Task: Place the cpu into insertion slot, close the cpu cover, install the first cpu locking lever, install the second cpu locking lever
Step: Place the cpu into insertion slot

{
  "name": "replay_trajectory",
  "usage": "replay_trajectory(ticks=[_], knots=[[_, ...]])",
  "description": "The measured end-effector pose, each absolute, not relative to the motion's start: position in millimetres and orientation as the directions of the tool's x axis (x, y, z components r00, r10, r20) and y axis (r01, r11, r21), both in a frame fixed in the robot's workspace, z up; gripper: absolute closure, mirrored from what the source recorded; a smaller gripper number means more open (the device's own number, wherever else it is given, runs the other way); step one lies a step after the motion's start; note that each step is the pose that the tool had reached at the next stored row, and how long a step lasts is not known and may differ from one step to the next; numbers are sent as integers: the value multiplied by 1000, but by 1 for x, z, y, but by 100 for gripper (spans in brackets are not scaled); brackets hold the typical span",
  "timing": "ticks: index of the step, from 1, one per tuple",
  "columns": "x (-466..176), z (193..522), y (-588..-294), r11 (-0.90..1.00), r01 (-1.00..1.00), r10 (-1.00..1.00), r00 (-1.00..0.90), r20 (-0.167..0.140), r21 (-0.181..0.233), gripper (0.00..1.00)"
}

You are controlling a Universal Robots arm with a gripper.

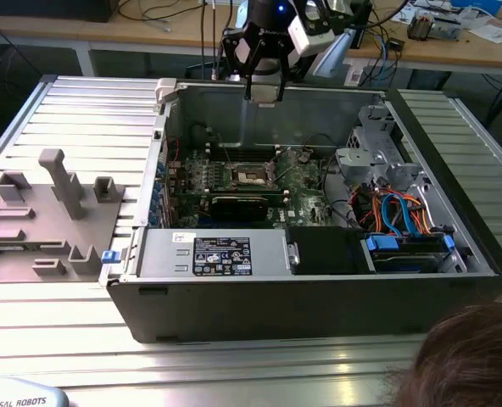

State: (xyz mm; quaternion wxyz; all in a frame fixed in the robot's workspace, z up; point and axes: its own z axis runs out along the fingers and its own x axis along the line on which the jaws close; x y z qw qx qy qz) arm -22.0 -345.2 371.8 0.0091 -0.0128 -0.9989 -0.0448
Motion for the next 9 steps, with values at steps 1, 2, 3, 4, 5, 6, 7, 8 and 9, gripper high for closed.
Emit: replay_trajectory(ticks=[1,2,3,4,5,6,7,8,9], knots=[[-22,372,-345,996,26,25,-1000,19,89,46],[-22,371,-345,996,26,25,-1000,19,89,46],[-22,371,-345,996,26,25,-1000,19,89,46],[-22,371,-345,996,26,25,-1000,19,89,46],[-22,371,-345,996,26,25,-1000,19,89,46],[-22,371,-345,996,26,25,-1000,19,89,46],[-22,370,-345,996,26,25,-1000,19,89,46],[-22,370,-345,996,26,25,-1000,19,89,46],[-22,370,-345,996,26,25,-1000,19,89,46]])
